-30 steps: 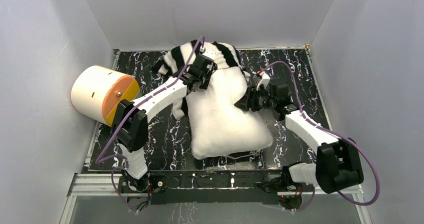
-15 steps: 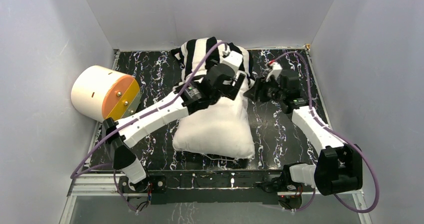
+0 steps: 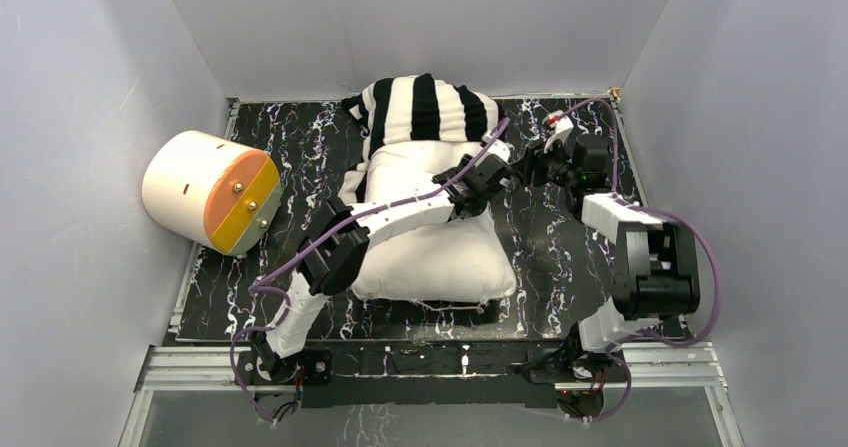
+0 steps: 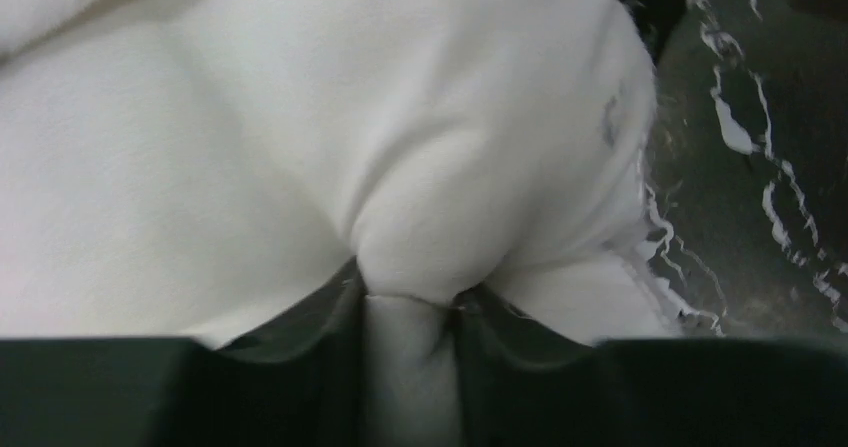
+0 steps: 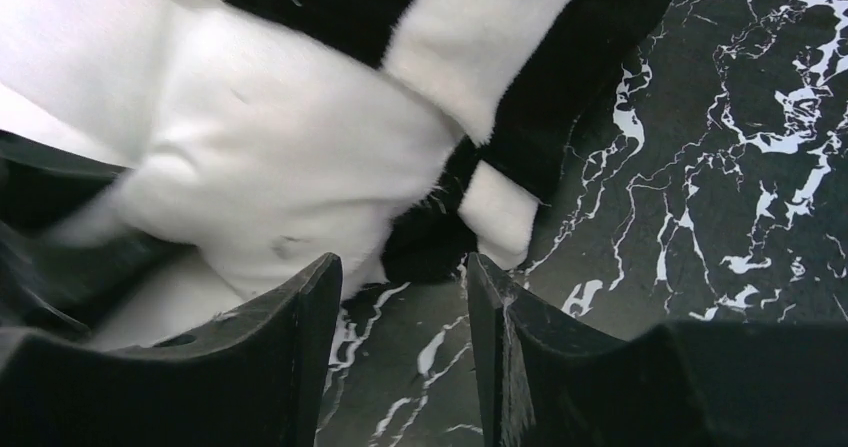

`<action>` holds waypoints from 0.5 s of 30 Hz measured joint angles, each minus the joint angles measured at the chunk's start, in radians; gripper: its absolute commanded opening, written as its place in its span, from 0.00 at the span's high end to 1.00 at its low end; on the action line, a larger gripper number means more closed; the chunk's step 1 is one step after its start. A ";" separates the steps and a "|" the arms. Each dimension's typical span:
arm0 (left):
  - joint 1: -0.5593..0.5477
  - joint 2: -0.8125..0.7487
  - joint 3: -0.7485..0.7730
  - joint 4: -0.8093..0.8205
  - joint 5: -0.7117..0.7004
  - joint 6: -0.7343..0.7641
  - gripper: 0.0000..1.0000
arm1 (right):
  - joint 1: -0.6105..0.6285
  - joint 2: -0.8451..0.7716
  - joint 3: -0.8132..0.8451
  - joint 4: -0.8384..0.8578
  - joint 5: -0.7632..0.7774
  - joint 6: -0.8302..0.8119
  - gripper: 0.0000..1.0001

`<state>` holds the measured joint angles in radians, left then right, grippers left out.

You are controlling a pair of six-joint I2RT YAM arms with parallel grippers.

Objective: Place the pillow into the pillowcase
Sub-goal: Stuff the pillow into the pillowcase.

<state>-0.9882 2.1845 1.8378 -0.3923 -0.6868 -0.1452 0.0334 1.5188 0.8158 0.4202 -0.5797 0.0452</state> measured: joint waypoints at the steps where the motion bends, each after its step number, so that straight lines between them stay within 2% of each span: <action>1: 0.012 0.001 -0.006 0.006 -0.003 -0.017 0.98 | 0.000 0.037 0.009 0.014 -0.011 -0.029 0.45; 2: 0.026 -0.010 -0.019 0.017 -0.004 -0.029 1.00 | 0.000 0.072 0.016 0.032 -0.022 -0.056 0.45; 6: 0.072 -0.152 -0.159 0.107 0.018 -0.045 1.00 | 0.000 0.158 0.029 0.117 -0.063 -0.159 0.44; 9: 0.095 -0.236 -0.209 0.129 0.016 -0.044 1.00 | 0.000 0.208 0.062 0.168 -0.080 -0.206 0.43; 15: 0.109 -0.270 -0.212 0.169 0.004 -0.019 1.00 | 0.008 0.311 0.156 0.277 -0.100 -0.128 0.27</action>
<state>-0.8787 1.9141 1.6260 -0.2237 -0.6830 -0.1638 0.0410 1.8297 0.9722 0.6975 -0.6800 -0.0826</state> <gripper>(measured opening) 0.059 0.653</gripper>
